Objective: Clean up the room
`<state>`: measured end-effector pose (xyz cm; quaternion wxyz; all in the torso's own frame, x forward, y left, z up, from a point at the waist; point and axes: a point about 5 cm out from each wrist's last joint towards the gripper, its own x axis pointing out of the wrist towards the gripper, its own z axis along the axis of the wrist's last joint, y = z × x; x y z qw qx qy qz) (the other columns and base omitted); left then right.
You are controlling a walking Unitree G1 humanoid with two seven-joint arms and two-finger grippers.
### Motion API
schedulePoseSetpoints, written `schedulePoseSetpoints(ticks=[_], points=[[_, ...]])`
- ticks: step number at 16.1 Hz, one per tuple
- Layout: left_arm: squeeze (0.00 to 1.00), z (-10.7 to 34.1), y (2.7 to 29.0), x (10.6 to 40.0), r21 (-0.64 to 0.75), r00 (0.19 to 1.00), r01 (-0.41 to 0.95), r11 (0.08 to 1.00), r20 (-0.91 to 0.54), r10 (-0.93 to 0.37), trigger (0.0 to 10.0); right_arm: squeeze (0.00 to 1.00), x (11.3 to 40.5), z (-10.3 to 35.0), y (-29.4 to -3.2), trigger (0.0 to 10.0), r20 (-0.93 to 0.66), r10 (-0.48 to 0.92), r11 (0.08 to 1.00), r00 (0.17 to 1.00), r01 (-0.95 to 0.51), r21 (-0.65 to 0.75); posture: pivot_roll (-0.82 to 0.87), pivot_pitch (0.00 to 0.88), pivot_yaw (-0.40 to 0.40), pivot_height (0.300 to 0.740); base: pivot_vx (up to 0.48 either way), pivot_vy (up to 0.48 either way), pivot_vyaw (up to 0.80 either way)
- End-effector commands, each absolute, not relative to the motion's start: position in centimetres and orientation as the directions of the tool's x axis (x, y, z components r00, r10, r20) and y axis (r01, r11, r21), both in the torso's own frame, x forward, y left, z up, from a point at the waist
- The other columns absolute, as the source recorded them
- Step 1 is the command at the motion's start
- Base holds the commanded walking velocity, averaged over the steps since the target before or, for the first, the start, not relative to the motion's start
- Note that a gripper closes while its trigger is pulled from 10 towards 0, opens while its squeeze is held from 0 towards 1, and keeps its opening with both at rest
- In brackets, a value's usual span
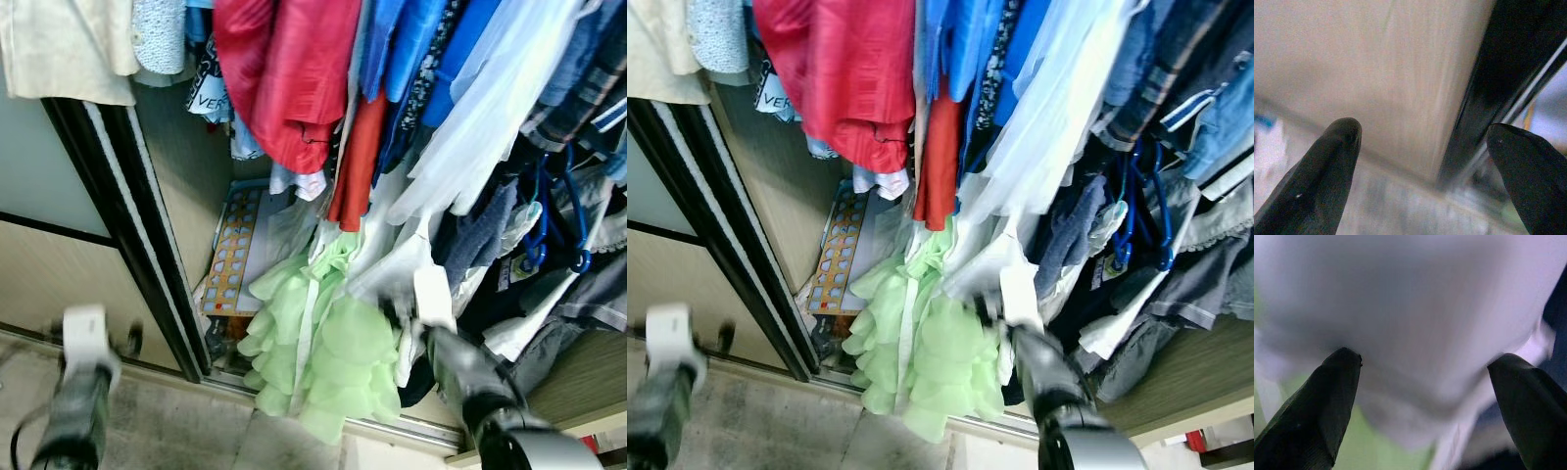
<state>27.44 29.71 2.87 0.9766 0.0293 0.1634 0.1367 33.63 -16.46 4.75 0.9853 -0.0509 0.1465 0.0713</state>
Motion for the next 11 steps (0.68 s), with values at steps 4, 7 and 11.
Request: schedulePoseSetpoints(ticks=[4, 7, 11], points=[[0.00, 5.2, 28.9, 26.6, 0.059, 0.978, -0.186, 0.981, -0.087, 0.191, 10.0, 0.00, 33.4, 5.9, -17.2, 10.0, -0.175, 0.149, 0.986, 0.973, -0.160, -0.046, 0.02, 0.029, -0.087, 0.740, 0.000, 0.000, 0.00], [0.00, 5.8, 27.8, 23.7, 0.015, 0.988, -0.151, 0.988, -0.042, 0.151, 10.0, 0.00, 32.1, 7.0, -18.3, 10.0, -0.073, 0.157, 0.983, 0.985, -0.164, -0.086, 0.04, 0.019, -0.100, 0.740, 0.000, 0.000, 0.00], [0.00, 7.2, 26.5, 18.6, -0.035, 0.988, -0.150, 0.988, 0.030, 0.151, 10.0, 0.00, 28.4, 9.5, -20.2, 10.0, 0.062, 0.124, 0.981, 0.990, -0.113, -0.161, 0.08, 0.000, -0.120, 0.740, 0.000, 0.000, 0.00]])
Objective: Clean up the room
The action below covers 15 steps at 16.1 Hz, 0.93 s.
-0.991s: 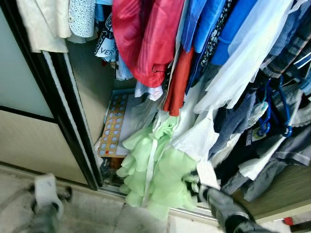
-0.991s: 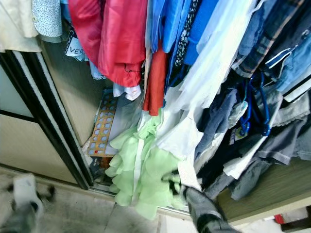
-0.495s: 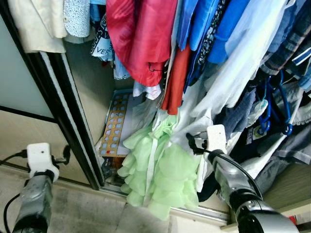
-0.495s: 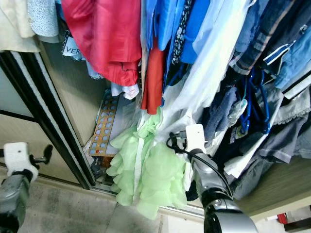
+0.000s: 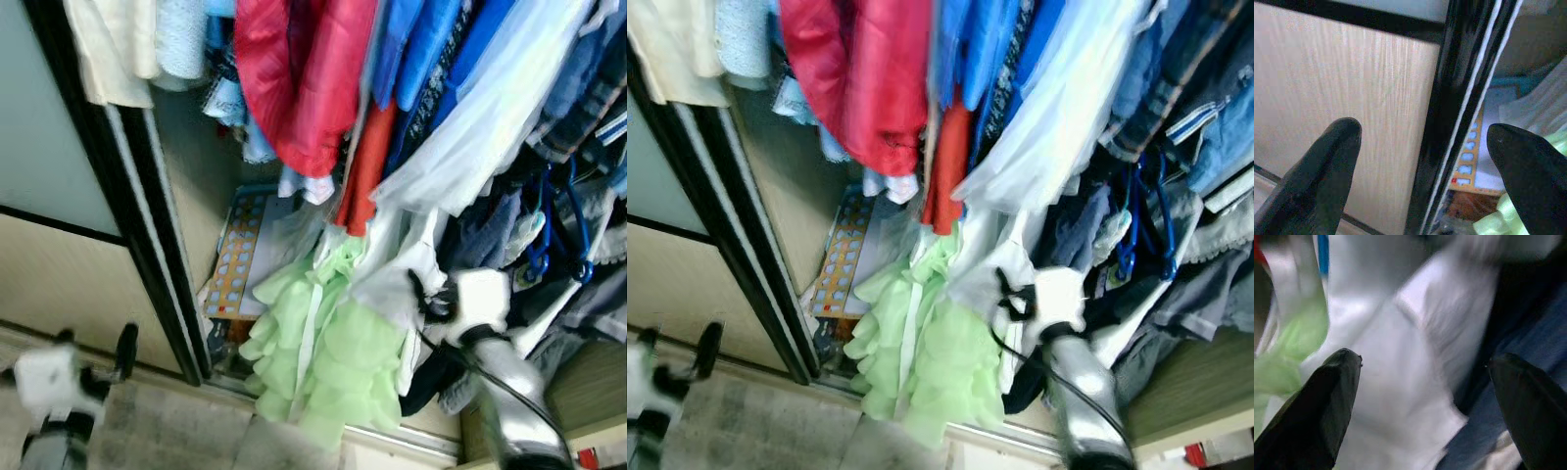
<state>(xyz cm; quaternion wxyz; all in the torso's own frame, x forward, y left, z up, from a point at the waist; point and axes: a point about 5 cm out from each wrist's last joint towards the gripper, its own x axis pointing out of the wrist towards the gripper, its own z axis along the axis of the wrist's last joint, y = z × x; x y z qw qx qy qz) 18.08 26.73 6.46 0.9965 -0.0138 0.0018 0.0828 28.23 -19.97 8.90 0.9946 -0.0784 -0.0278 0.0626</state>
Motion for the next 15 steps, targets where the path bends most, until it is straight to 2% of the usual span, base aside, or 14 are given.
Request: schedulePoseSetpoints(ticks=[1, 3, 6, 7, 8, 10, 11, 12, 15], points=[[0.00, 7.5, 26.1, 18.5, -0.029, 0.992, -0.126, 0.992, 0.019, 0.127, 10.0, 0.00, 27.7, 9.2, -20.3, 10.0, 0.048, 0.132, 0.975, 0.990, -0.121, -0.186, 0.08, 0.000, -0.124, 0.740, 0.000, 0.000, 0.00], [0.00, 8.3, 25.3, 19.6, -0.001, 1.000, -0.002, 1.000, 0.000, 0.002, 10.0, 0.00, 27.1, 8.7, -20.5, 10.0, 0.007, 0.121, 0.975, 0.993, -0.118, -0.187, 0.08, 0.000, -0.127, 0.740, 0.000, 0.000, 0.00], [0.00, 11.3, 23.3, 22.4, -0.010, 0.980, 0.197, 0.980, 0.038, -0.197, 10.0, 0.00, 28.4, 10.7, -18.4, 10.0, 0.068, 0.227, 0.947, 0.972, -0.204, -0.248, 0.07, 0.000, -0.113, 0.740, 0.000, 0.000, 0.00], [0.00, 11.8, 22.6, 22.7, 0.002, 0.971, 0.232, 0.973, 0.052, -0.232, 10.0, 0.00, 28.7, 10.9, -18.0, 10.0, 0.061, 0.242, 0.943, 0.968, -0.220, -0.250, 0.07, 0.000, -0.113, 0.740, 0.000, 0.000, 0.00], [0.00, 12.6, 21.3, 23.3, 0.038, 0.962, 0.259, 0.965, 0.081, -0.262, 10.0, 0.00, 29.2, 12.0, -16.9, 10.0, 0.099, 0.315, 0.933, 0.944, -0.289, -0.214, 0.07, 0.000, -0.109, 0.740, 0.000, 0.000, 0.00], [0.00, 13.0, 20.3, 23.1, 0.056, 0.962, 0.246, 0.968, 0.111, -0.251, 10.0, 0.00, 29.5, 13.6, -16.0, 10.0, 0.177, 0.285, 0.955, 0.942, -0.263, -0.138, 0.05, 0.000, -0.098, 0.740, 0.000, 0.000, 0.00], [0.00, 12.5, 20.5, 22.7, 0.021, 0.973, 0.211, 0.977, 0.096, -0.212, 10.0, 0.00, 29.1, 13.8, -15.7, 10.0, 0.209, 0.279, 0.957, 0.937, -0.253, -0.141, 0.05, 0.000, -0.094, 0.740, 0.000, 0.000, 0.00], [0.00, 11.4, 21.4, 22.0, -0.024, 0.989, 0.129, 0.991, 0.077, -0.127, 10.0, 0.00, 28.0, 12.9, -15.8, 10.0, 0.219, 0.234, 0.969, 0.947, -0.208, -0.136, 0.03, 0.000, -0.067, 0.740, 0.000, 0.000, 0.00], [0.00, 11.4, 23.1, 22.7, -0.026, 0.996, 0.011, 1.000, 0.085, -0.008, 10.0, 0.00, 26.0, 10.7, -17.7, 10.0, 0.165, 0.090, 0.991, 0.982, -0.072, -0.113, 0.00, 0.000, -0.018, 0.740, 0.000, 0.000, 0.00]])
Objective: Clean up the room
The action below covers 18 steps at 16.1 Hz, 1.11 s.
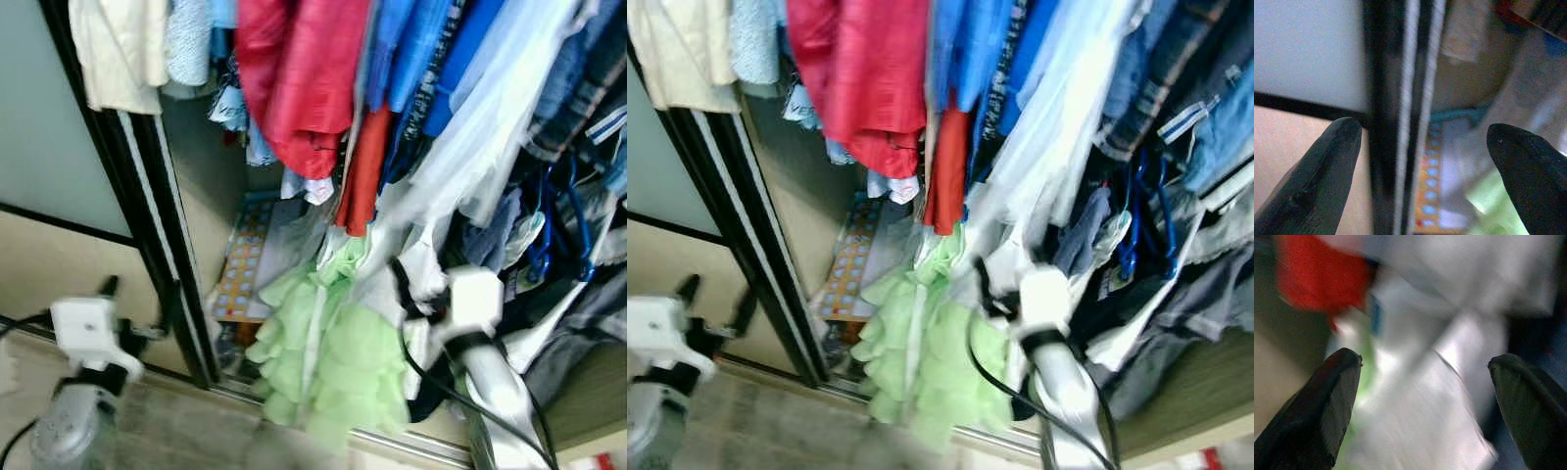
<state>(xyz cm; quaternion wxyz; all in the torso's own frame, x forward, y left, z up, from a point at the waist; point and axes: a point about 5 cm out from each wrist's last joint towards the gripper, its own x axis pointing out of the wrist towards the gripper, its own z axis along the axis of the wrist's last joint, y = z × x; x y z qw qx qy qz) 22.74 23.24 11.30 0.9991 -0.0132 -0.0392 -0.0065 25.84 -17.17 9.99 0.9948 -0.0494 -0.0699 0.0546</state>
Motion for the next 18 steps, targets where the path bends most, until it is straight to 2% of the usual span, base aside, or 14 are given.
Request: schedulePoseSetpoints(ticks=[1, 4, 8, 12, 14, 16, 18], points=[[0.00, 11.1, 22.8, 23.5, 0.001, 0.997, 0.029, 1.000, 0.067, -0.029, 10.0, 0.00, 25.1, 9.8, -18.6, 10.0, 0.133, 0.052, 0.992, 0.990, -0.037, -0.117, -0.03, 0.000, 0.024, 0.740, 0.000, 0.000, 0.00], [0.00, 10.8, 21.3, 25.3, 0.078, 0.983, 0.173, 0.982, 0.048, -0.177, 10.0, 0.00, 24.3, 10.1, -19.8, 10.0, 0.144, 0.019, 0.990, 0.989, 0.002, -0.141, -0.08, 0.000, 0.050, 0.740, 0.000, 0.000, 0.00], [0.00, 9.4, 21.2, 24.8, 0.069, 0.989, 0.143, 0.987, 0.022, -0.145, 10.0, 0.00, 23.0, 10.3, -19.4, 10.0, 0.129, 0.031, 0.987, 0.991, -0.010, -0.163, -0.10, 0.000, 0.011, 0.740, 0.000, 0.000, 0.00], [0.00, 7.9, 21.6, 22.5, 0.024, 0.996, 0.090, 0.996, -0.007, -0.090, 10.0, 0.00, 24.1, 10.7, -19.7, 10.0, 0.104, -0.010, 0.988, 0.995, 0.025, -0.150, -0.07, 0.000, -0.038, 0.740, 0.000, 0.000, 0.00], [0.00, 8.1, 21.4, 22.0, 0.006, 0.997, 0.080, 0.997, 0.002, -0.080, 10.0, 0.00, 24.8, 11.0, -19.1, 10.0, 0.095, 0.023, 0.980, 0.995, -0.003, -0.200, -0.05, 0.011, -0.056, 0.740, 0.000, 0.000, 0.00], [0.00, 8.4, 20.9, 21.3, 0.009, 0.996, 0.092, 0.996, 0.015, -0.092, 10.0, 0.00, 25.2, 10.9, -18.5, 10.0, 0.078, 0.042, 0.976, 0.996, -0.024, -0.215, -0.03, 0.033, -0.073, 0.740, 0.000, 0.000, 0.80], [0.00, 8.9, 20.9, 20.5, 0.071, 0.996, 0.086, 0.994, 0.017, -0.087, 10.0, 0.00, 25.5, 11.0, -17.9, 10.0, 0.077, 0.049, 0.979, 0.996, -0.032, -0.202, -0.02, 0.058, -0.068, 0.740, 0.000, 0.000, 0.80]])
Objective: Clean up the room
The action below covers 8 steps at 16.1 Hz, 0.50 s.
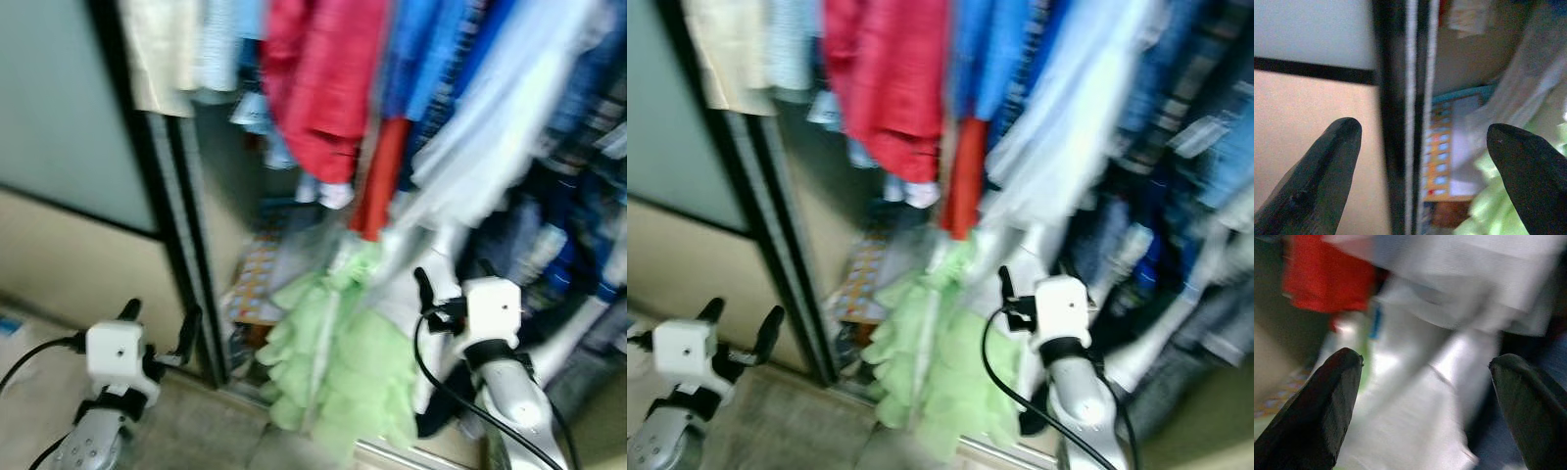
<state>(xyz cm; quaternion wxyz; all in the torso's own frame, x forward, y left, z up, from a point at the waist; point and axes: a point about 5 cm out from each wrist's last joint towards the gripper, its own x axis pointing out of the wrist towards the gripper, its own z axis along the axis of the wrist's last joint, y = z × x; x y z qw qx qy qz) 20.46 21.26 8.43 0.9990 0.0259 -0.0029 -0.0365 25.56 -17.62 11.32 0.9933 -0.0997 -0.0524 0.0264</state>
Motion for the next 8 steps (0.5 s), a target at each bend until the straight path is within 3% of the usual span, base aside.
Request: schedulePoseSetpoints(ticks=[1, 6, 8], points=[[0.00, 9.0, 21.0, 20.5, 0.080, 0.997, 0.078, 0.994, 0.016, -0.079, 10.0, 0.00, 25.4, 10.9, -18.0, 10.0, 0.073, 0.031, 0.981, 0.997, -0.016, -0.195, -0.02, 0.058, -0.062, 0.740, 0.000, 0.000, 0.80], [0.00, 9.7, 20.4, 22.2, 0.085, 0.995, 0.098, 0.992, 0.026, -0.100, 10.0, 0.00, 24.7, 10.8, -18.4, 10.0, 0.077, -0.032, 0.986, 0.996, 0.044, -0.162, -0.05, 0.056, -0.001, 0.740, 0.000, 0.000, 0.80], [0.00, 9.6, 20.7, 22.5, 0.098, 1.000, 0.026, 0.995, 0.010, -0.027, 10.0, 0.00, 25.1, 10.8, -18.0, 10.0, 0.062, -0.005, 0.992, 0.998, 0.013, -0.129, -0.05, 0.055, -0.013, 0.740, 0.000, 0.000, 0.00]])
